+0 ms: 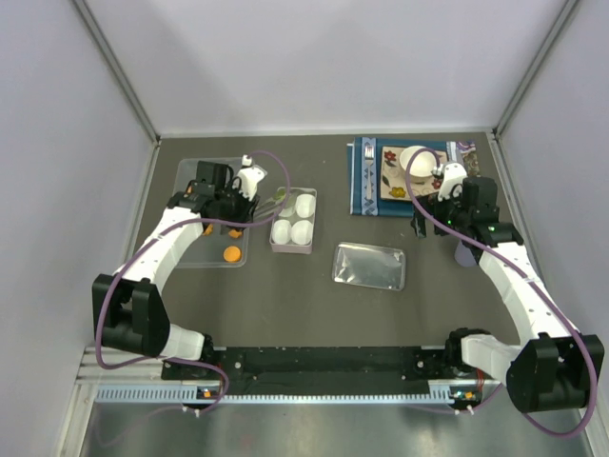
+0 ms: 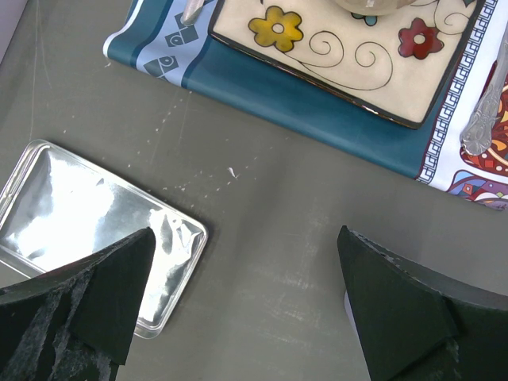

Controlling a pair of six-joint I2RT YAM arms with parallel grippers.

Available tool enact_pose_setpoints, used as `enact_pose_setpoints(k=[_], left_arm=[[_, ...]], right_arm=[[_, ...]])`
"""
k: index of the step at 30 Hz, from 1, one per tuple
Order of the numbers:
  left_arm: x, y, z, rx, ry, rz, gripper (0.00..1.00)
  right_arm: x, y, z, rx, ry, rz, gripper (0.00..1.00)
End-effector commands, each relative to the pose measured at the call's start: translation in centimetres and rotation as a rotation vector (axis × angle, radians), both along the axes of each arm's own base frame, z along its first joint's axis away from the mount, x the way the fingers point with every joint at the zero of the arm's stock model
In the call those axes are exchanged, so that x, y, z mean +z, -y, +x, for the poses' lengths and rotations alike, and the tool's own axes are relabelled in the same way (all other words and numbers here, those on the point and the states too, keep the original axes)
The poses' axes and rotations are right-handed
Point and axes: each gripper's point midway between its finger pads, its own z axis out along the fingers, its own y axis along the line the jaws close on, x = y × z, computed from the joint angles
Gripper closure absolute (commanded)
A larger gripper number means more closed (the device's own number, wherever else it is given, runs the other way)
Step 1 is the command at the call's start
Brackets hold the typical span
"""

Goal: Pack the cookies

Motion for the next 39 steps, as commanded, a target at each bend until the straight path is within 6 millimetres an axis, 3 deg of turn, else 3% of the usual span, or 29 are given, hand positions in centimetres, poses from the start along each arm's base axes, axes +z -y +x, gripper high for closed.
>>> enact_pose_setpoints(k=[1,39], left_arm=[[1.92,0.03,1.52,0.001,0.084,0.005,0.64],[2.67,-0.44,1.01,0.006,0.119,0.022,0.54]], right_arm=[[3.17,-0.4,1.18,0.018,0.09,-0.005,0.01],[3.21,-0.54,1.11,0.025,0.089,0.002,0.01]])
